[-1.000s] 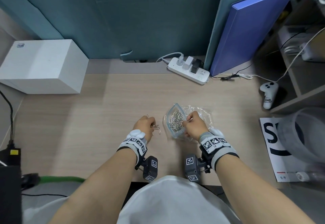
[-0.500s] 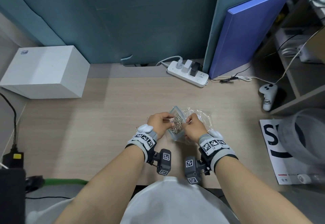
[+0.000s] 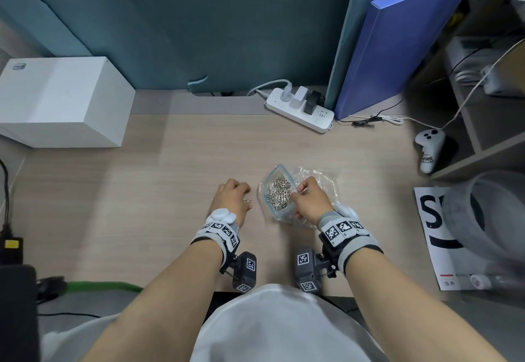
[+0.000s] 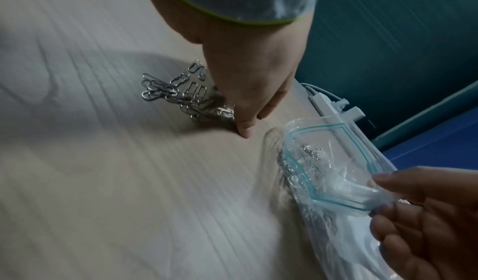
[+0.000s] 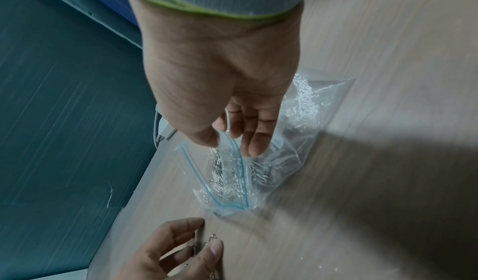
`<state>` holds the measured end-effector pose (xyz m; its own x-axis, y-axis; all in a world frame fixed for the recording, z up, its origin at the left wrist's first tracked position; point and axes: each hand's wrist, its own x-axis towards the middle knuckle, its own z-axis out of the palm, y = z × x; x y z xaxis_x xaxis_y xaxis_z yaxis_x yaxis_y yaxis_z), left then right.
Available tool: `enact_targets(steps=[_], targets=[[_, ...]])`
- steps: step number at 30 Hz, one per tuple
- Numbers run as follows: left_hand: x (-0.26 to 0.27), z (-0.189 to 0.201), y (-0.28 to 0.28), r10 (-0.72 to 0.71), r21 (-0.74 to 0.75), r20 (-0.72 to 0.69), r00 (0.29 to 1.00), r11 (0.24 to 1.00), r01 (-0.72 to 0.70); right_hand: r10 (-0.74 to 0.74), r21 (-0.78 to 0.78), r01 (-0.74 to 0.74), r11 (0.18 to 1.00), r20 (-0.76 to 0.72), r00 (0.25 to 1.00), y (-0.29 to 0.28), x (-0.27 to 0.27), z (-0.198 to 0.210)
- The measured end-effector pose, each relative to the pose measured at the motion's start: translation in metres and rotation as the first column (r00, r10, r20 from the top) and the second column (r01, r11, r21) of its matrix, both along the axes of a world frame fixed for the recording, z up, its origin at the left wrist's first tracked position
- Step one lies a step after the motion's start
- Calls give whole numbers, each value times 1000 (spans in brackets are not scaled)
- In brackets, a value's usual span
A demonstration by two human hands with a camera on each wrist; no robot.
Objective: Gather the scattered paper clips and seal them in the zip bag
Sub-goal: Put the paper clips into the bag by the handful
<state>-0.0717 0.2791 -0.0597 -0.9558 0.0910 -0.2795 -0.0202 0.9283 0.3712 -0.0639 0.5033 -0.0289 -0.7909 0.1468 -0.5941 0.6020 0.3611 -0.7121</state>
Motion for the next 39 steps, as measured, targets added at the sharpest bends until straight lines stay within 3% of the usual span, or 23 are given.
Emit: enact_targets(steps=[9, 19, 25, 30, 32, 36, 39], targets=[[-3, 7, -9, -41, -55, 15, 999, 998, 42, -1, 4, 1, 1000, 11, 1000, -2, -1, 1], [-7, 13, 0, 86, -6, 103, 991, 996, -86, -12, 2, 12, 1000, 11, 1000, -5, 3, 2], [-12, 24, 12, 168, 228, 133, 977, 954, -195, -5, 18, 4, 1000, 16, 1000, -8, 6, 5], [-15, 43, 33, 67, 506, 193, 979, 848, -158, -5, 26, 4, 1000, 35, 999, -13, 8, 4], [-13, 41, 30, 62, 476, 177, 982, 868, -140, 1, 29, -3, 1000, 39, 999, -15, 9, 6], [-6, 23, 5, 74, 226, 48, 996, 971, -83, 3, 33, -4, 999, 39, 999, -20, 11, 13], [5, 11, -7, -122, 144, -23, 992, 982, 124, 22, 35, -24, 999, 37, 999, -20, 12, 12]])
